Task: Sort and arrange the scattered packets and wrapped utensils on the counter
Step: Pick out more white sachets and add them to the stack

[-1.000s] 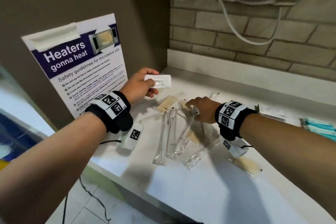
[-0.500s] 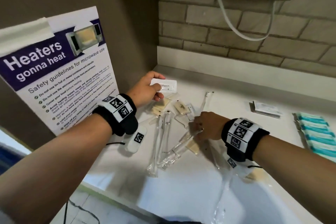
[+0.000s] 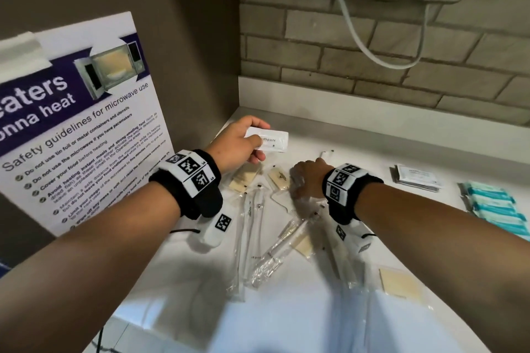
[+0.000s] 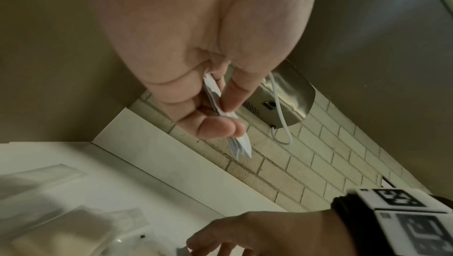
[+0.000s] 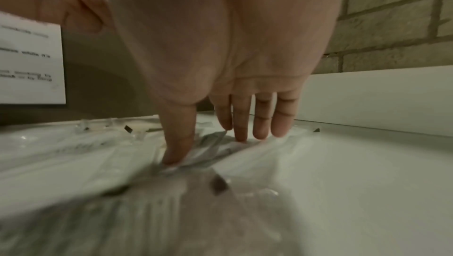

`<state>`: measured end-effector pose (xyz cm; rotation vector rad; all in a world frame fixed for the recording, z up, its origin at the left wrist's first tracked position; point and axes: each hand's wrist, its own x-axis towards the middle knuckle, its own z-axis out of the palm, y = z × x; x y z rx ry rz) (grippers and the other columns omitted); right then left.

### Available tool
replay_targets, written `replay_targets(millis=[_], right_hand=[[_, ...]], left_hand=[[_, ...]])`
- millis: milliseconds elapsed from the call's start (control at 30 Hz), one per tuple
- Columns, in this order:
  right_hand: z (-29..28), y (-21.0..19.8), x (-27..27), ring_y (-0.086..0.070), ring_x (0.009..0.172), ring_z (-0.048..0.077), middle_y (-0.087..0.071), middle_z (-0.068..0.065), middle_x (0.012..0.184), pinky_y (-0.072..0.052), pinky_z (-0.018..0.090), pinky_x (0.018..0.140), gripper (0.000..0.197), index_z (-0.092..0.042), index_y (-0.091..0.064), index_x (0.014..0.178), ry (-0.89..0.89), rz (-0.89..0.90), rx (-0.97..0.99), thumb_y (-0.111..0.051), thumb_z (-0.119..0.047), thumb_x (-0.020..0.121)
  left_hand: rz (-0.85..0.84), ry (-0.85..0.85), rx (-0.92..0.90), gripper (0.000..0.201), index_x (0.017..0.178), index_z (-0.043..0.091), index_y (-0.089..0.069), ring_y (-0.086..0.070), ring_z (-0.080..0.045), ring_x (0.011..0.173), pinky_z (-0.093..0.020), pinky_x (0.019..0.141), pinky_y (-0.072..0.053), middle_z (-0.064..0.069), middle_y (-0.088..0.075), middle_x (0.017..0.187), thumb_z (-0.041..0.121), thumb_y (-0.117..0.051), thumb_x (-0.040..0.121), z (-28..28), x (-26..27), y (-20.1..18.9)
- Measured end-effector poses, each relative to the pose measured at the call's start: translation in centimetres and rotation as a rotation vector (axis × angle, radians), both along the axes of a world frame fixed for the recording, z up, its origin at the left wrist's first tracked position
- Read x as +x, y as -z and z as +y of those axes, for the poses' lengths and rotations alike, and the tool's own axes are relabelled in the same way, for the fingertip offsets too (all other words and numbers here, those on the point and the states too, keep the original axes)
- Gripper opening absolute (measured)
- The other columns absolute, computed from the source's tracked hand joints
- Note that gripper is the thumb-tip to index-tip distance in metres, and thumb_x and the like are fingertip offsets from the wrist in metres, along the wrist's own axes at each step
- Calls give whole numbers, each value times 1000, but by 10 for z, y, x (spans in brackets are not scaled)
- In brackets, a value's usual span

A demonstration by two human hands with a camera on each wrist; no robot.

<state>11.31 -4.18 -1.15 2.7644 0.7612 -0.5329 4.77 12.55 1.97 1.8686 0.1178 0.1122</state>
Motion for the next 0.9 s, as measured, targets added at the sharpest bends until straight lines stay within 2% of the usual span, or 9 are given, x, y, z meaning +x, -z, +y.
replay_targets(millis=[100, 167, 267, 333, 433, 567, 733, 833, 900], right_hand=[[10, 21, 28, -64, 95, 25, -64, -3, 106, -54, 35, 84, 49, -37, -53, 100, 50, -1, -48, -82, -50, 61], [11, 58, 69, -65, 71, 20, -64, -10, 82, -59, 37, 69, 60, -36, -47, 77, 99, 49, -55, -85, -59, 36], [16, 30, 47, -62, 62, 18, -58, -10, 58, -60, 34, 71, 42, -19, -56, 62, 142, 143, -16, -83, -51, 55], [17, 14, 30, -63, 66, 19, -64, -6, 67, -57, 33, 71, 39, -18, -55, 62, 154, 133, 15, -83, -46, 59], [13, 16, 33, -65, 72, 21, -69, 1, 79, -54, 28, 68, 50, -12, -68, 84, 203, 120, 128, -87, -47, 54], [3, 3, 39, -69, 86, 21, -73, 4, 91, -56, 32, 77, 48, -11, -74, 92, 268, 153, 306, -86, -45, 61], [-12, -12, 50, -65, 67, 15, -68, 4, 75, -61, 32, 75, 20, -12, -69, 81, 361, 214, 573, -85, -19, 70], [-21, -23, 54, -60, 45, 9, -60, 7, 65, -59, 24, 51, 25, -13, -57, 70, 423, 250, 831, -79, 0, 75], [-26, -31, 53, -59, 43, 9, -60, 8, 67, -57, 23, 48, 26, -12, -55, 70, 458, 251, 964, -75, 5, 76]], left_hand=[[1, -2, -3, 27, 107, 17, -55, -61, -13, 61, -25, 58, -52, -2, -61, 95, -2, -42, 94, 1, 3, 2], [2, -12, 0, 28, 107, 18, -55, -61, -12, 60, -22, 57, -52, -2, -62, 95, -2, -41, 94, 1, 5, 4], [1, -26, -7, 28, 106, 19, -56, -61, -12, 61, -21, 56, -51, -2, -63, 94, -2, -41, 94, 1, 8, 5], [-6, -33, -12, 29, 103, 21, -57, -62, -13, 62, -24, 58, -52, -2, -63, 94, -2, -42, 94, 2, 9, 6], [-1, -48, -3, 28, 104, 20, -56, -61, -13, 61, -25, 58, -52, -2, -63, 89, -2, -42, 94, 6, 10, 8], [42, -85, 23, 28, 106, 19, -57, -60, -13, 58, -23, 55, -51, -7, -64, 82, -2, -43, 93, 12, 9, 14], [100, -103, 37, 28, 107, 19, -57, -59, -12, 54, -22, 53, -48, -8, -64, 74, -2, -43, 93, 17, 8, 21], [117, -103, 49, 28, 109, 16, -56, -58, -8, 46, -19, 49, -47, -8, -64, 69, -3, -43, 93, 19, 9, 21], [132, -92, 54, 28, 109, 16, -56, -59, -13, 50, -22, 51, -48, -9, -65, 69, -3, -43, 92, 17, 8, 22]])
